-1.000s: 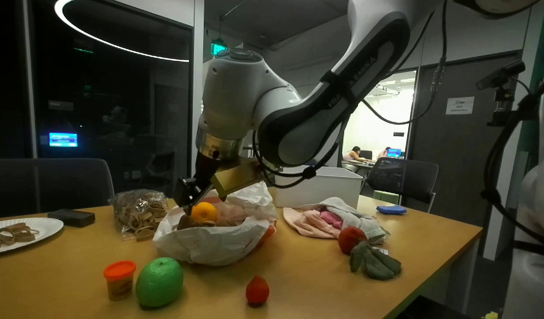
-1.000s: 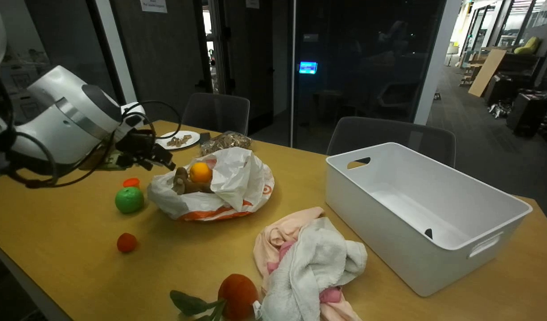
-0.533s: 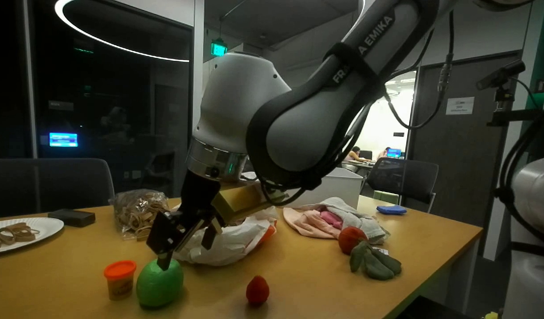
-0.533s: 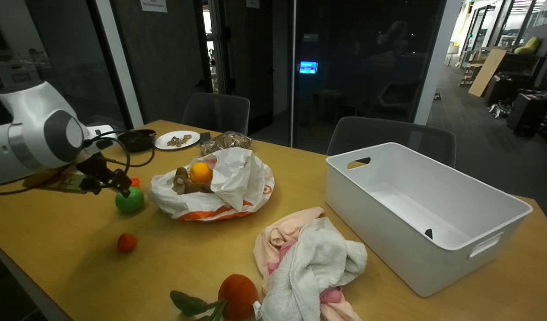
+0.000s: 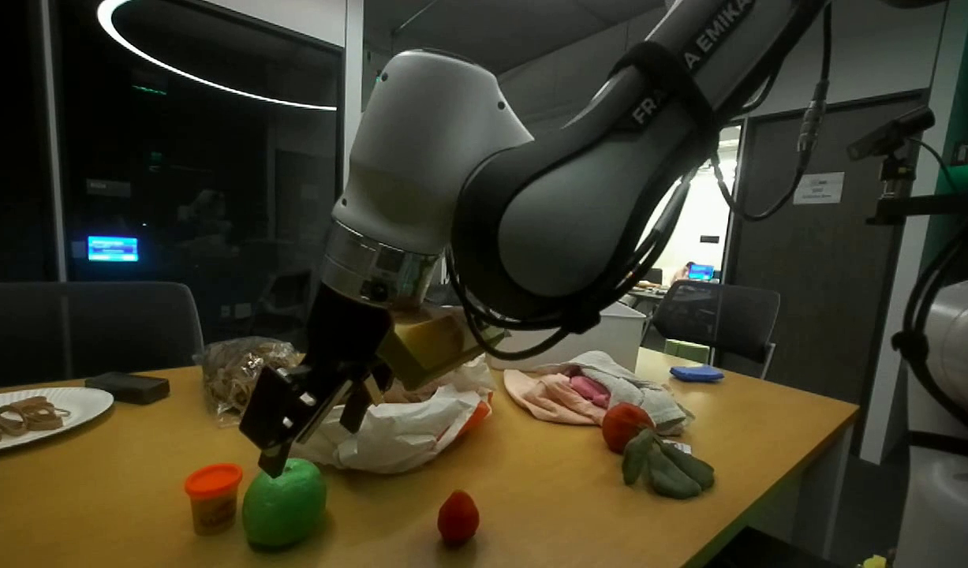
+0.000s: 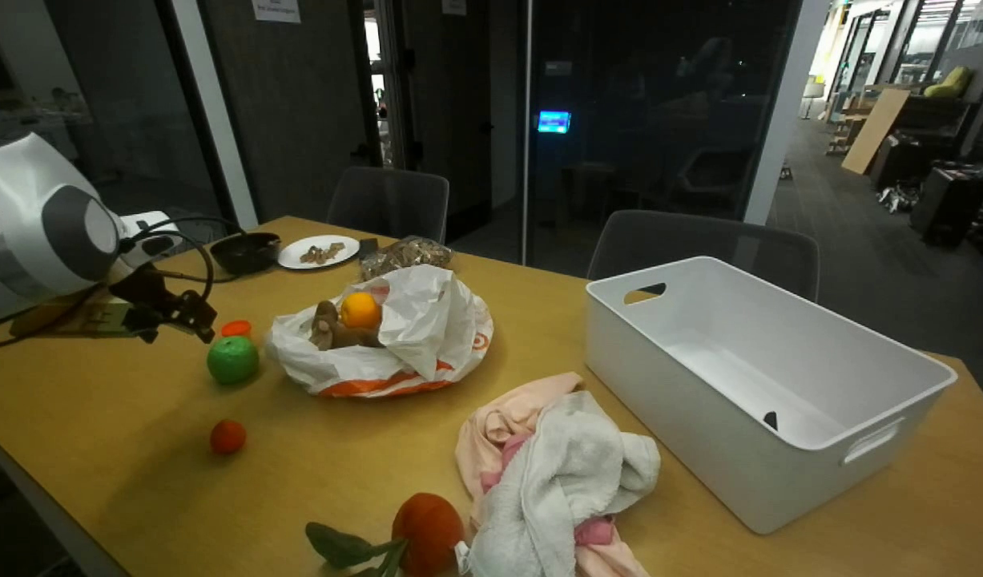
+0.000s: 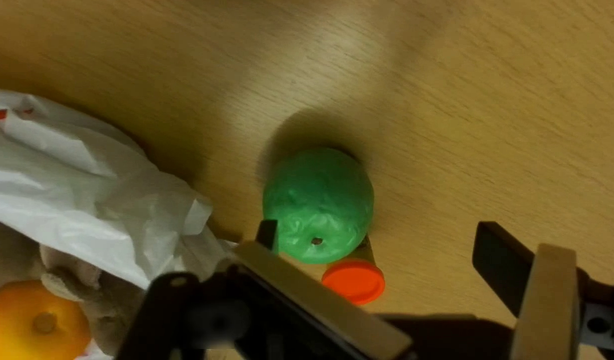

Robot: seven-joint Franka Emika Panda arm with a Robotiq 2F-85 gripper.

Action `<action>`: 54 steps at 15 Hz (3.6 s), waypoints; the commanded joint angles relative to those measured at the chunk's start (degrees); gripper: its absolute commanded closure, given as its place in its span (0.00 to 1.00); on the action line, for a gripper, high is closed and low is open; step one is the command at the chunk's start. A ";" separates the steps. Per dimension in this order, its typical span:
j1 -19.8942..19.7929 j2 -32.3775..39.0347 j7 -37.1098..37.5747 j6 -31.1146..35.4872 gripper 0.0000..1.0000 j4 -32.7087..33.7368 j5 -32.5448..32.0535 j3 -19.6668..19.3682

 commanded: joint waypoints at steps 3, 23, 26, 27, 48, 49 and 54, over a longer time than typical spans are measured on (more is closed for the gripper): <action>-0.67 2.91 7.33 1.39 0.00 1.51 -11.81 0.38; 1.49 17.55 21.55 0.37 0.00 13.29 -33.08 -4.55; 1.60 20.45 23.25 0.23 0.25 15.17 -34.73 -5.15; 1.38 21.09 22.75 0.33 0.27 15.35 -34.46 -4.95; -0.97 10.92 41.93 -22.18 0.42 19.47 -58.73 -13.47; -1.08 11.27 41.49 -23.47 0.42 19.33 -58.92 -13.36; -1.55 15.18 40.87 -26.60 0.42 19.55 -59.71 -13.41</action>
